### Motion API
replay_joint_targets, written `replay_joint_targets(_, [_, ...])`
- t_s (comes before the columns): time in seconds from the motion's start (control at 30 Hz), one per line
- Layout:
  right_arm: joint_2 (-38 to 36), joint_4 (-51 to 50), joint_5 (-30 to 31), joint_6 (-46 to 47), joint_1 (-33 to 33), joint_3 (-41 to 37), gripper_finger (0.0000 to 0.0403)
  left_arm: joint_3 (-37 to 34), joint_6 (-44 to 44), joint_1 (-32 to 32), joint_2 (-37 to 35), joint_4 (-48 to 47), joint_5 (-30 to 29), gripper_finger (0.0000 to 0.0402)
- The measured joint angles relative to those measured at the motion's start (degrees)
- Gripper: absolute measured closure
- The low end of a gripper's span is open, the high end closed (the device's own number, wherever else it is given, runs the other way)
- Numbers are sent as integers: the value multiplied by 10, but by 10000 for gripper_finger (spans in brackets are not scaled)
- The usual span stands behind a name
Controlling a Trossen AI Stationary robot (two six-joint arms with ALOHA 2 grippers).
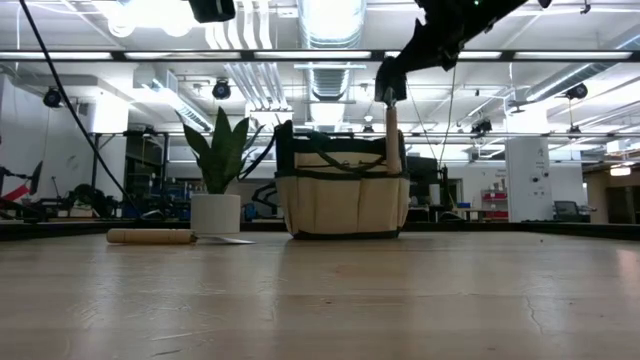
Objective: Pick & Place Garden tools in Gardening bag
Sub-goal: Put the brown trowel into the white bag
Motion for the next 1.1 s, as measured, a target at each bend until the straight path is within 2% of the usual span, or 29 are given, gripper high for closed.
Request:
replay_joint_targets(0.2, [1, 51, 1, -36, -14, 0, 395, 0, -1, 0, 0, -1, -2, 156])
replay_joint_targets(0.5, [37, 50, 1, -76, -20, -6, 394, 0, -9, 3, 0, -4, -11, 156])
replay_joint_targets(0.8, [96, 43, 1, -54, -20, -7, 394, 0, -14, 3, 0, -10, -12, 156])
replay_joint_targets(1.1, [127, -11, -3, -35, -20, -8, 394, 0, -13, 3, 0, -22, -12, 156])
